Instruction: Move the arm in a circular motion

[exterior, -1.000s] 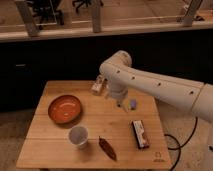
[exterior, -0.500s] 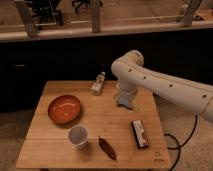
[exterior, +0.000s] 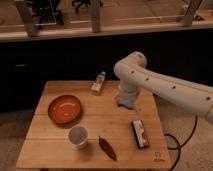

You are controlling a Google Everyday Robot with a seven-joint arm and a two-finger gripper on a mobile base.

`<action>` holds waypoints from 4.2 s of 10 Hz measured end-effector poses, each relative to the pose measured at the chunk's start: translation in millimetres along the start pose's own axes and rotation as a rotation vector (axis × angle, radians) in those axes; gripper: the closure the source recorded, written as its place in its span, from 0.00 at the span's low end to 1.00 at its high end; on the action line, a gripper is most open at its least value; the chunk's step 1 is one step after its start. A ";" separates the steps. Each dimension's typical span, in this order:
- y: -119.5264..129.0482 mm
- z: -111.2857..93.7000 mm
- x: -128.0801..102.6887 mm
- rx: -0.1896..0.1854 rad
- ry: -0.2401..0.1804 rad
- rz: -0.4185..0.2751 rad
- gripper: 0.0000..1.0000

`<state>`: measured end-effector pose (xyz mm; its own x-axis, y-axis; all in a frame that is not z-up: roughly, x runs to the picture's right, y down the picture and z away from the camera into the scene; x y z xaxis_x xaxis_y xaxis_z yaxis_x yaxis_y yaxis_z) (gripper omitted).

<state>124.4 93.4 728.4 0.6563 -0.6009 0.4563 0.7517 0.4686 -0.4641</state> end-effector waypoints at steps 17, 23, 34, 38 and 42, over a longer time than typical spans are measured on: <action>-6.1 14.2 5.8 0.023 0.002 -0.116 0.20; -11.1 20.0 4.3 0.029 0.007 -0.178 0.20; -18.5 29.4 4.8 0.030 0.027 -0.289 0.20; -21.3 32.8 12.3 0.031 0.036 -0.325 0.20; -25.4 34.5 14.0 0.030 0.046 -0.365 0.20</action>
<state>116.7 95.4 772.7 0.3414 -0.7602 0.5528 0.9378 0.2361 -0.2544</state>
